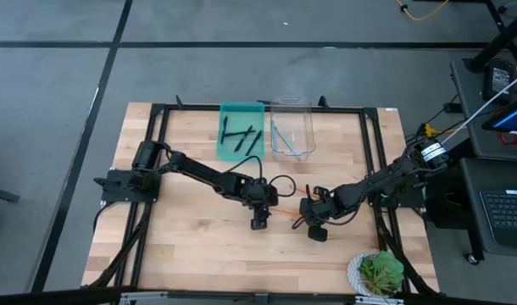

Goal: Sort pens & pencils
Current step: Put the bottom yellow pencil into the transparent bin

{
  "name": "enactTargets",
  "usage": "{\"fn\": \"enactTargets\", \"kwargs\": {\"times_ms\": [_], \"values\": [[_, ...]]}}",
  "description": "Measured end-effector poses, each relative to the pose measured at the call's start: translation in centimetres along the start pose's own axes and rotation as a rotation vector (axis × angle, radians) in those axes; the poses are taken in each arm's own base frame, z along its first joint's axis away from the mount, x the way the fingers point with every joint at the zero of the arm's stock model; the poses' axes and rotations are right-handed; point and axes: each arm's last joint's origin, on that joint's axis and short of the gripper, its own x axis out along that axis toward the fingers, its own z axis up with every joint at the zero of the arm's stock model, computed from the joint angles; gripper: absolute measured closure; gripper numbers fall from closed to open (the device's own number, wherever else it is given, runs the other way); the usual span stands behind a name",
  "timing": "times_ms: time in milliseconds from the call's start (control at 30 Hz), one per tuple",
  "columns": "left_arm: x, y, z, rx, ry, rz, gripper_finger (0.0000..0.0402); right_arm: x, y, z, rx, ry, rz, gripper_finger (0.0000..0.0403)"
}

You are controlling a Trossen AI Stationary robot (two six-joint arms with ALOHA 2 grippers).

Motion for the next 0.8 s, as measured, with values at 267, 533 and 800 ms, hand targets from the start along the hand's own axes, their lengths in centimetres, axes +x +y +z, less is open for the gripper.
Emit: {"fn": "enactTargets", "kwargs": {"times_ms": [267, 533, 800], "values": [[-0.01, -0.04, -0.02, 0.019, 0.007, -0.016, 0.0291, 0.0, 0.0, 0.0, 0.0, 0.0, 0.0, 0.0403], [-0.01, -0.04, -0.03, 0.058, 0.008, -0.015, 0.0382, 0.01, 0.02, 0.03, 0.0, -0.003, 0.003, 0.0403], [-0.01, -0.02, -0.03, 0.072, 0.006, -0.003, 0.0385, 0.01, 0.02, 0.03, 0.0, -0.003, 0.003, 0.0403]]}}
